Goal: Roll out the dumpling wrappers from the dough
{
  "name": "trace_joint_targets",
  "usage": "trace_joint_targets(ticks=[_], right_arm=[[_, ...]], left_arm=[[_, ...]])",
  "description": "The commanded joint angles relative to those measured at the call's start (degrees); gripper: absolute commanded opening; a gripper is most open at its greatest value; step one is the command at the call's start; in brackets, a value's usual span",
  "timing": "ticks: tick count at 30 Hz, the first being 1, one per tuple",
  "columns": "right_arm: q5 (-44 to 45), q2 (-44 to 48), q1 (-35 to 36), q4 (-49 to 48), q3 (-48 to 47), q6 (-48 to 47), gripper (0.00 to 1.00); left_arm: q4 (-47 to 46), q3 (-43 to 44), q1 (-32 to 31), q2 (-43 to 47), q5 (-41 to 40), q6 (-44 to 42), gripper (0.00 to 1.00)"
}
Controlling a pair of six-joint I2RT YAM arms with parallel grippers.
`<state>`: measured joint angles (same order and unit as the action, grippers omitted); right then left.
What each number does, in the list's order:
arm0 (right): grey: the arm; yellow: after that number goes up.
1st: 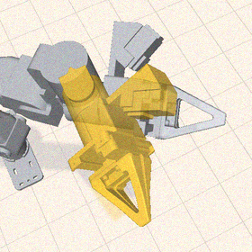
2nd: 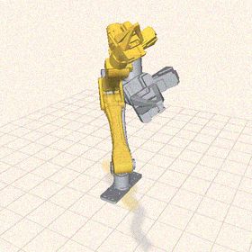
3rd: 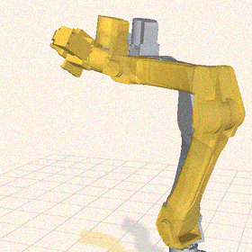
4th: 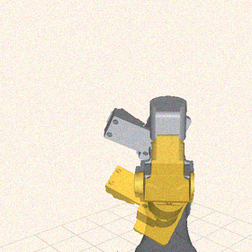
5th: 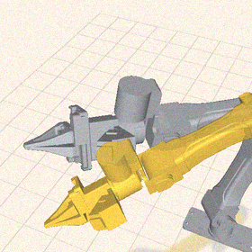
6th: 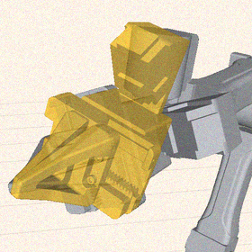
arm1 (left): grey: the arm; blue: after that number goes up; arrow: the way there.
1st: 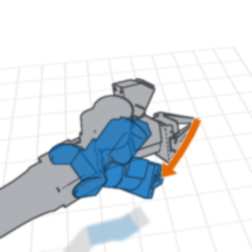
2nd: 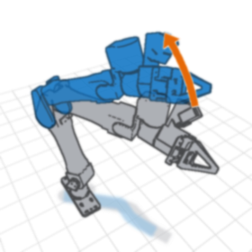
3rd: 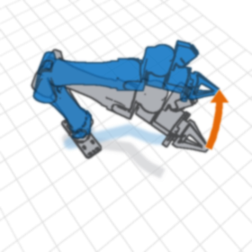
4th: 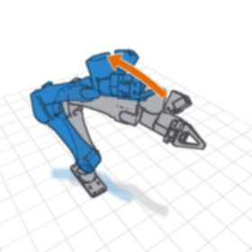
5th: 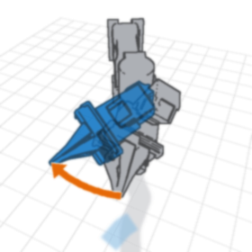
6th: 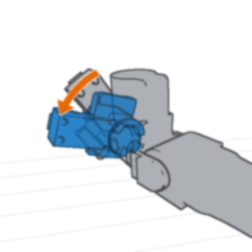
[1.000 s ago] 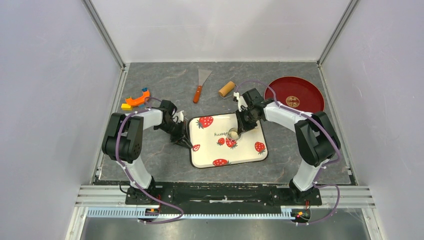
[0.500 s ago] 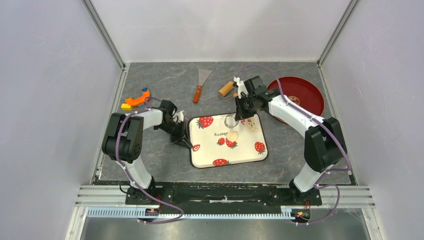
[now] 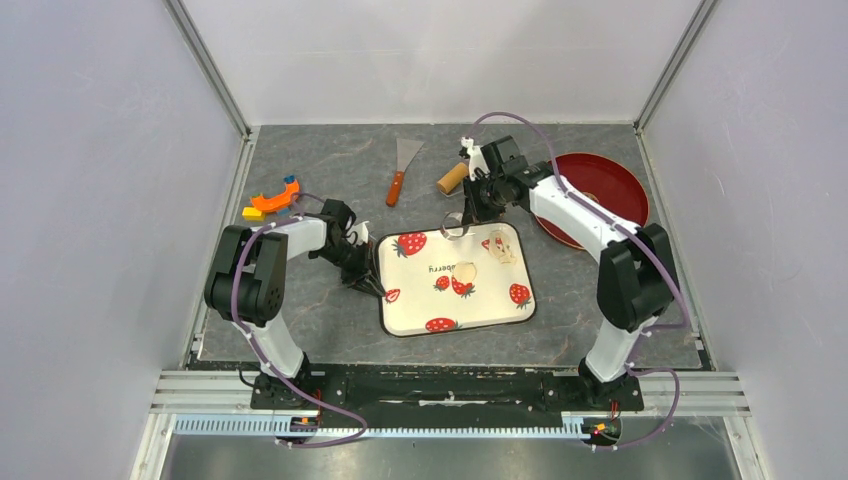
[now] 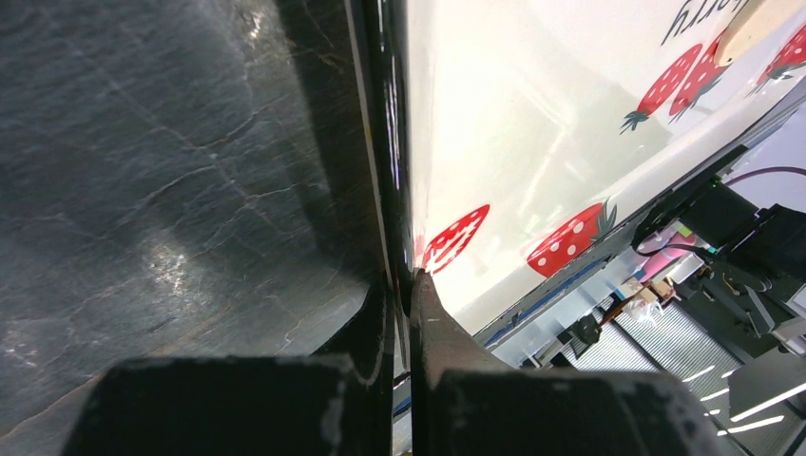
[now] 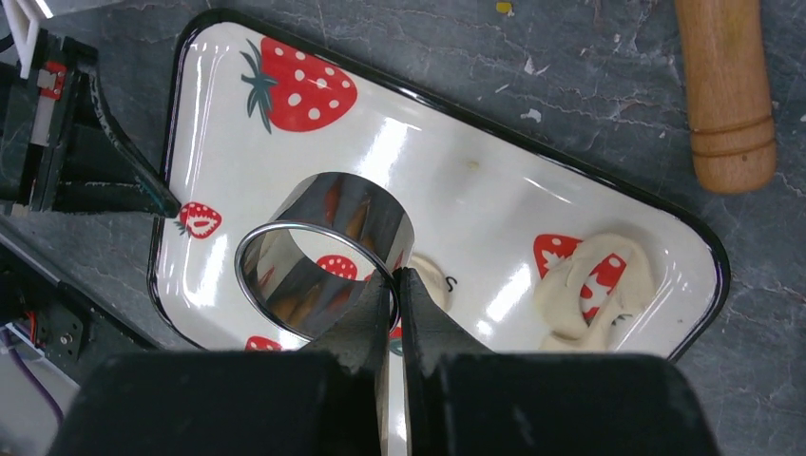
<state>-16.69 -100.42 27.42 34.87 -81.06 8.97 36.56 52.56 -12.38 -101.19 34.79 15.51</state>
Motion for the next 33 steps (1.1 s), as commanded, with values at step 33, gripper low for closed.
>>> trace_joint_targets(ticks=[33], right_arm=[[6.35, -29.68, 1.49, -0.20, -29.94, 3.90, 0.21]], left_arm=[[-0.57, 1.70, -4.41, -0.56, -4.56, 1.88, 0.21]])
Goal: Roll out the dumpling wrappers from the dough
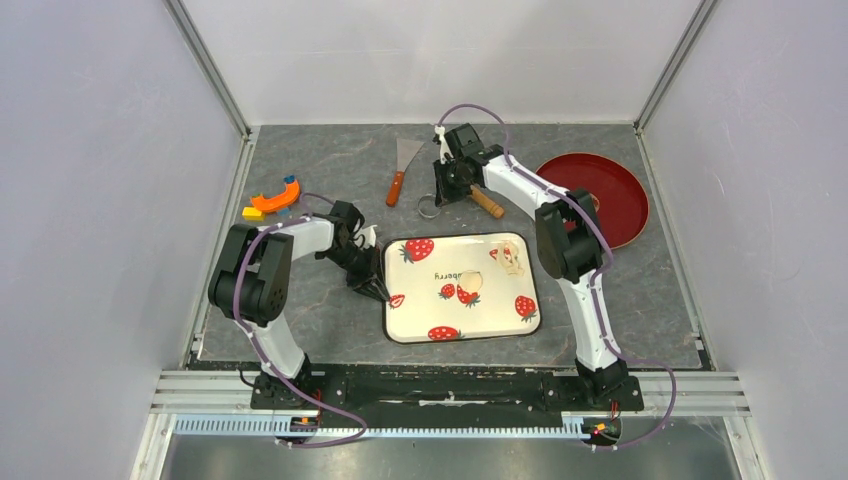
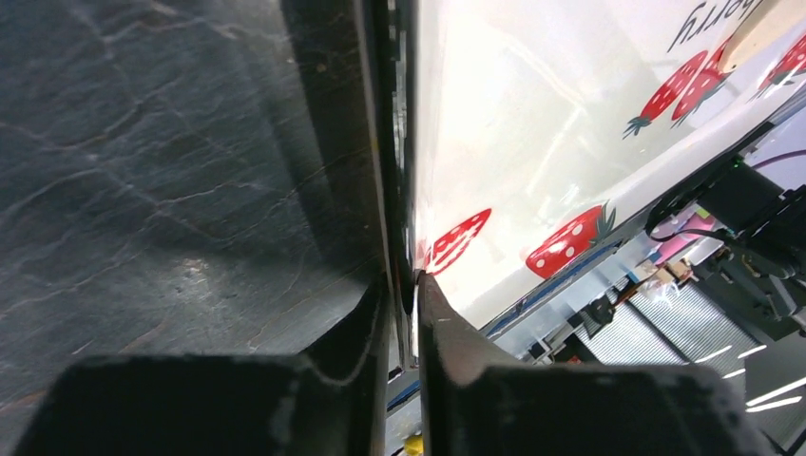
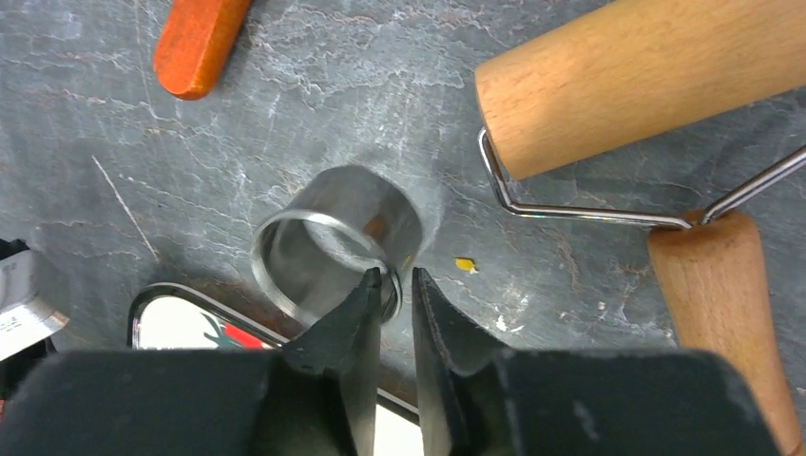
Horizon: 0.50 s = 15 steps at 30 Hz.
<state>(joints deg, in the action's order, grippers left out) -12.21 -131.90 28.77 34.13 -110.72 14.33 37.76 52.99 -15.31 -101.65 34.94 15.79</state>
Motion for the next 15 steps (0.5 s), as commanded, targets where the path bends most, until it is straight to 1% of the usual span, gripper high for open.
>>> trace_joint_targets(ticks=[1, 2, 3, 5, 8, 10, 12, 15], right_arm=[[2.13, 2.37, 0.14, 0.46, 0.31, -1.78, 0.29], [2.35, 3.02, 0.14, 0.29, 0.85, -1.98, 0.38], [2.68, 3.74, 0.08, 0.02, 1.38, -2.23, 0.45], [2.77, 4.97, 0.16, -0.20, 2.11, -2.68, 0.57], [3.00, 7.57, -0.15, -0.91, 3.64, -2.76, 0.73], [2.90, 10.63, -0.91, -3.47, 7.48, -1.76, 0.85], [2.59, 14.51, -2.44, -6.24, 11.70, -0.55, 0.93], [1.10, 18.15, -6.07, -8.26, 16.18, 0.40, 0.97]], left_arm=[[-1.68, 1.67, -1.47, 0.43, -5.02, 1.30, 0.25], [-1.17, 2.24, -1.48, 1.01, -5.47, 0.88, 0.29], [-0.98, 2.91, -1.45, 1.62, -5.73, 0.55, 0.33], [-0.41, 4.35, -1.42, 2.67, -6.04, 0.04, 0.39], [-0.49, 6.62, -1.48, 4.26, -6.48, -0.29, 0.43], [-1.03, 8.23, -1.43, 5.14, -7.62, 0.20, 0.44], [-2.28, 9.74, -1.41, 5.60, -8.23, 0.74, 0.47], [-5.06, 11.88, -1.36, 5.60, -8.07, 1.82, 0.50]])
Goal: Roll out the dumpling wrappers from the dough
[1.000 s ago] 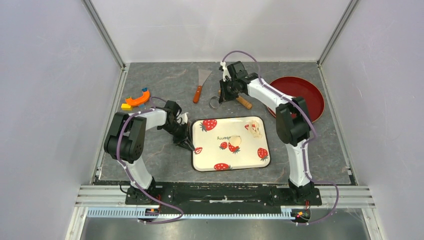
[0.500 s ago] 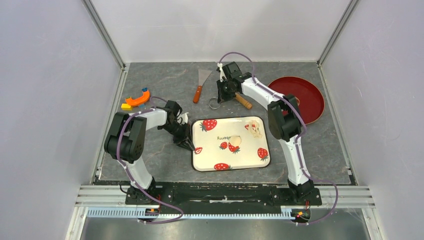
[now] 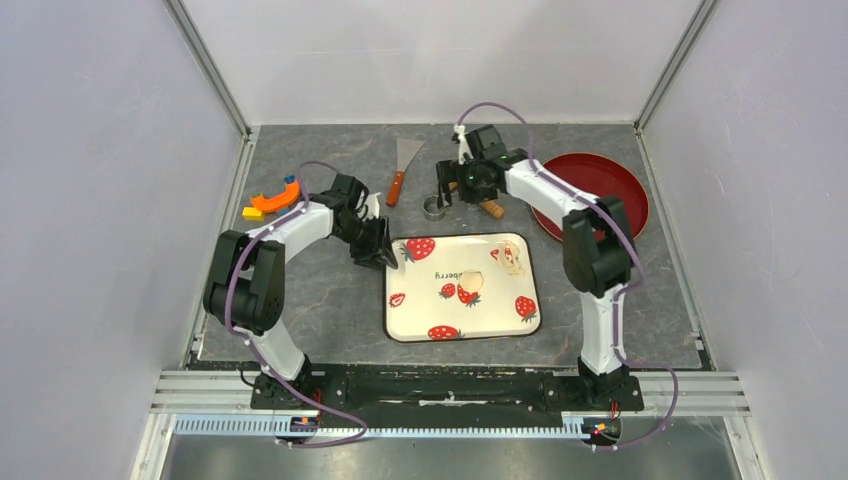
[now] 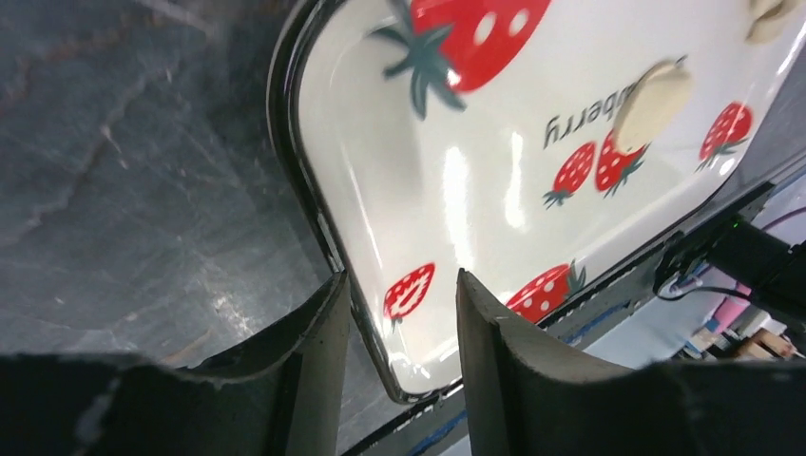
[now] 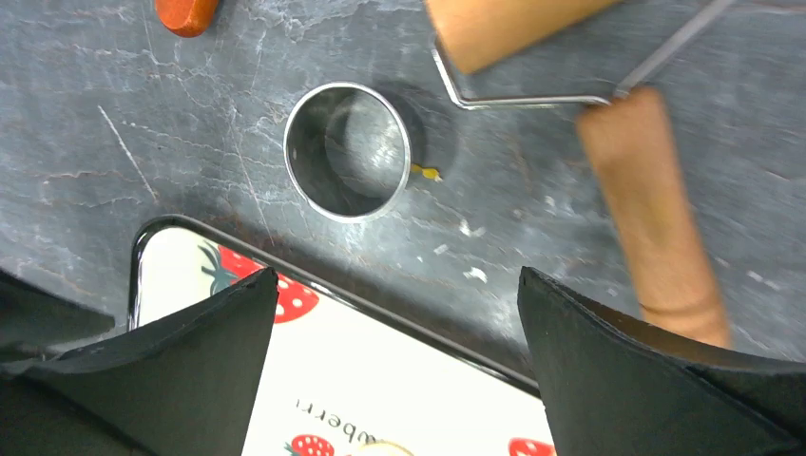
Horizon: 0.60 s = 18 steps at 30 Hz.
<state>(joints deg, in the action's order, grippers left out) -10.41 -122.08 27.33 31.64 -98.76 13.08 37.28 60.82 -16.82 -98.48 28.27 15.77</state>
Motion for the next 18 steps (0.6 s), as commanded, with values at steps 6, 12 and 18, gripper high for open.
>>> trace_joint_targets(ticks=[6, 12, 18], right_arm=[[1.10, 12.69, -13.82, -3.73, 8.94, -0.23, 0.98], [4.85, 10.57, -20.30, 0.20, 10.45, -3.06, 0.98], [6.04, 7.54, -21.72, 2.84, 12.98, -6.24, 0.98]], left_arm=[[-9.78, 10.63, 0.25, -1.25, -1.25, 3.99, 0.51], [-8.64, 20.82, 0.30, -8.44, -4.47, 4.11, 0.52], [-4.98, 32.39, 1.50, -17.12, -10.64, 5.21, 0.51]])
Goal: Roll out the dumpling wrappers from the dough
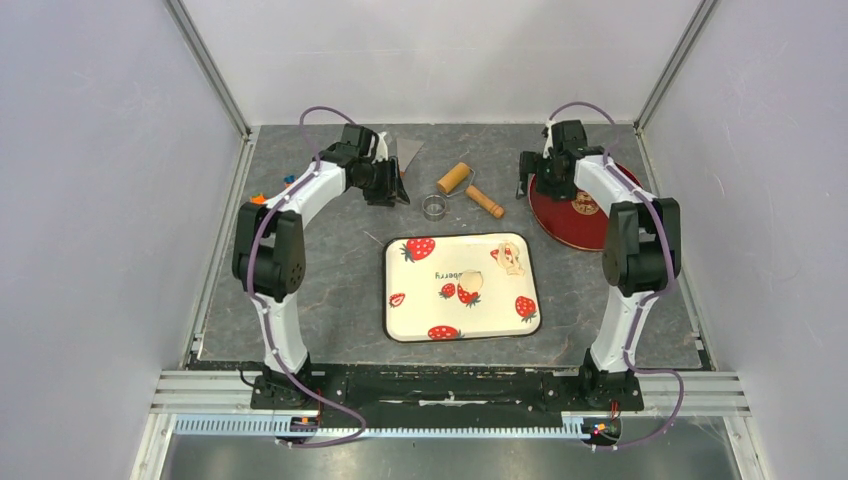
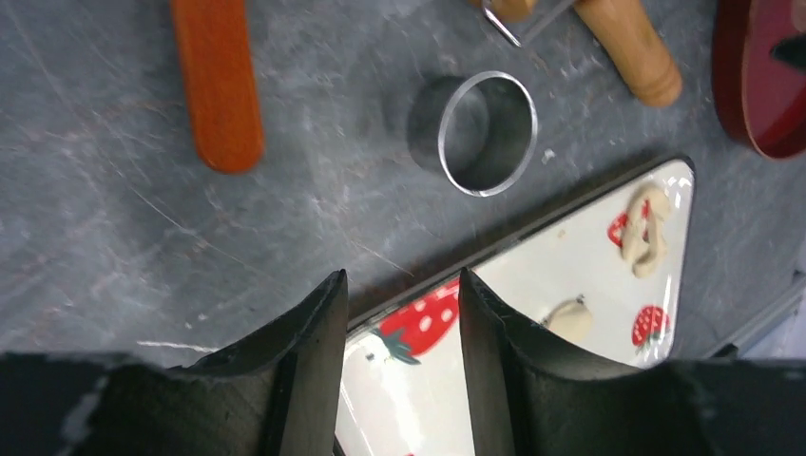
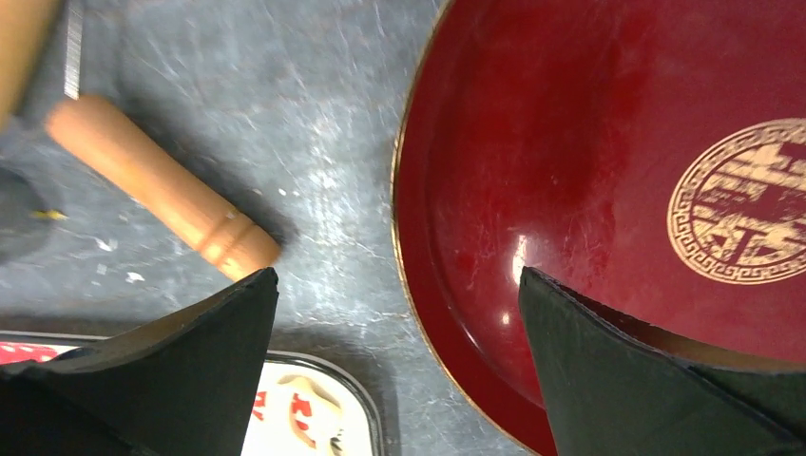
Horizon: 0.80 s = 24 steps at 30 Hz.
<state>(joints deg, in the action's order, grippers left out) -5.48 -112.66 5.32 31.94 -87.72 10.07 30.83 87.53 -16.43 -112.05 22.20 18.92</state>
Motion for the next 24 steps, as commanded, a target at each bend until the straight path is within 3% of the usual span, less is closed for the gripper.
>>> trace_joint_targets(ticks=[1, 11, 24], right_arm=[[0.58, -2.02, 0.26, 2.80, 2.59, -3.60, 0.98], [-4.46, 1.29, 0.30, 5.51, 11.40, -5.11, 0.98], [-10.69, 6.09, 0.95, 9.45, 13.65, -3.99, 0.98]], left_arm=[[1.73, 7.11, 1.22, -4.58, -5.38, 2.17, 0.52], [11.58, 28.47, 1.31, -19.98, -15.43, -2.87, 0.53], [13.45, 32.97, -0.15, -26.72, -17.83, -6.39, 0.52]])
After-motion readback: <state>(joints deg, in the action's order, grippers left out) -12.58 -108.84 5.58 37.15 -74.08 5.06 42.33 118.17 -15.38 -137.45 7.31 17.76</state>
